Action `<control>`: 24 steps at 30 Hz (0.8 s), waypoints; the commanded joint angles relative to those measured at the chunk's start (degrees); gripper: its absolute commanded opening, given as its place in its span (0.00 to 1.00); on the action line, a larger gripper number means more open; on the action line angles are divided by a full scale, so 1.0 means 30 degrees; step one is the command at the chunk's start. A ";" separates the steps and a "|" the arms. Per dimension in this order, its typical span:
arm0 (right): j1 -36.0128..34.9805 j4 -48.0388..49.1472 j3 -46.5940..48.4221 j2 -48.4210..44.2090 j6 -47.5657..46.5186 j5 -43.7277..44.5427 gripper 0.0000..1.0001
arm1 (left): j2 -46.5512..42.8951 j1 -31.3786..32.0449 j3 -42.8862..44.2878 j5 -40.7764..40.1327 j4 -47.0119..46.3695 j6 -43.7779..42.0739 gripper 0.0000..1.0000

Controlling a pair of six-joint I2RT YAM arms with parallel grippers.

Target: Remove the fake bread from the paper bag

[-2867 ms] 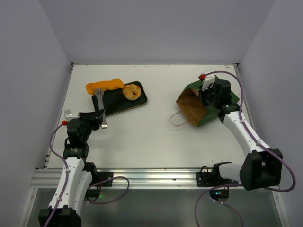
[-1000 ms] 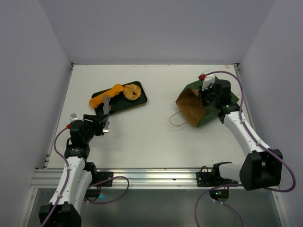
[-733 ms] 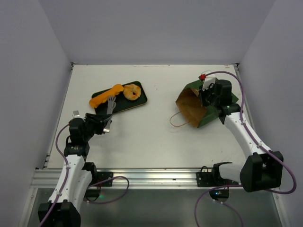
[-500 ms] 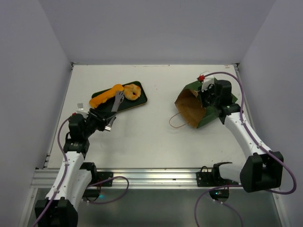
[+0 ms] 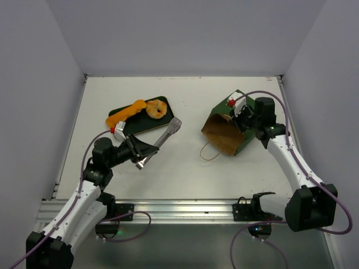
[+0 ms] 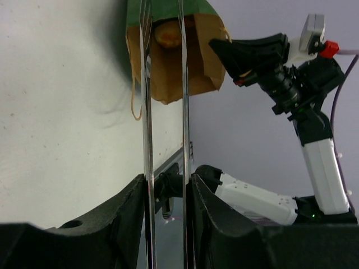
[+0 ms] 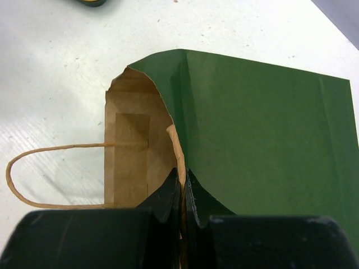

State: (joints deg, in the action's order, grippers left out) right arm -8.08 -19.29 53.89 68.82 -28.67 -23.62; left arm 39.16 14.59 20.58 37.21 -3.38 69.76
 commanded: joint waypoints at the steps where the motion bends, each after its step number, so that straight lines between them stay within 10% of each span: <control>1: 0.0055 -0.0542 0.0435 -0.0498 -0.1576 -0.1706 0.00 | -0.0513 0.1139 -0.0763 0.1074 -0.1041 -0.0694 0.38; 13: 0.0143 -0.0485 0.0553 0.0030 -0.0817 -0.1385 0.00 | 0.2647 0.7614 0.0581 -0.2411 -0.3236 -0.0781 0.38; 24: 0.0114 0.0159 -0.0121 -0.0263 -0.0143 -0.1298 0.00 | 1.1844 1.1542 0.6284 -0.7010 -0.5789 -0.1279 0.37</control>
State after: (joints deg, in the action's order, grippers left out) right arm -7.90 -21.56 53.87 68.88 -30.57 -26.61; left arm 70.83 48.18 32.12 21.96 -14.72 68.03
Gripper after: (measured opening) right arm 0.043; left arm 0.373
